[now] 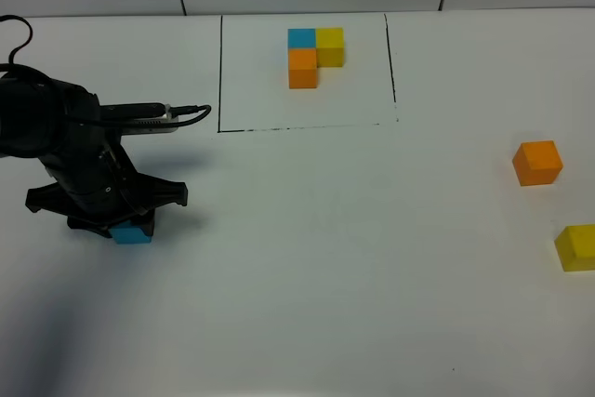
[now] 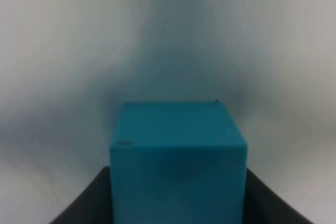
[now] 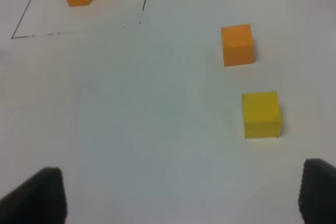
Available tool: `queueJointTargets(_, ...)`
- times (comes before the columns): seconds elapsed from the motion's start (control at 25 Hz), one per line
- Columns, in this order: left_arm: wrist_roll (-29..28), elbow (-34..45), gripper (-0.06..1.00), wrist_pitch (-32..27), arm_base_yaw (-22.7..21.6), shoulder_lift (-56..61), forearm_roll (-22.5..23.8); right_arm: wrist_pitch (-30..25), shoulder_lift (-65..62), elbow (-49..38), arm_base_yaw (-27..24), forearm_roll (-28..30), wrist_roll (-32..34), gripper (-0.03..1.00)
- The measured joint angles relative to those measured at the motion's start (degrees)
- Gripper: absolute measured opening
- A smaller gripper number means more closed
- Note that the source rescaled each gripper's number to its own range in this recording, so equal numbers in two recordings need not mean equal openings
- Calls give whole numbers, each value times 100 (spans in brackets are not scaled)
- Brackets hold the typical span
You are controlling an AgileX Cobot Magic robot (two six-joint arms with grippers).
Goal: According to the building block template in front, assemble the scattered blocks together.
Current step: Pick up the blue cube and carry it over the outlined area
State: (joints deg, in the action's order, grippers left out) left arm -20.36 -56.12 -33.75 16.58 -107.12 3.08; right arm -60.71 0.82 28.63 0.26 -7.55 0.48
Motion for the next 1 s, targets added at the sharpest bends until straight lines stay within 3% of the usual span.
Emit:
queueJointTargets(0.28,49,-13,0,-49,0,0,0,0,0,0,0,0,0,78)
queueJointTargets(0.68,482,-1078,0,-1424,33,0,-39,0,0,0,0,-5,0,76)
queueJointTargets(1.0,973,-2016,0,-1995,232,0,-150,0,0,0,0,-5,0,76)
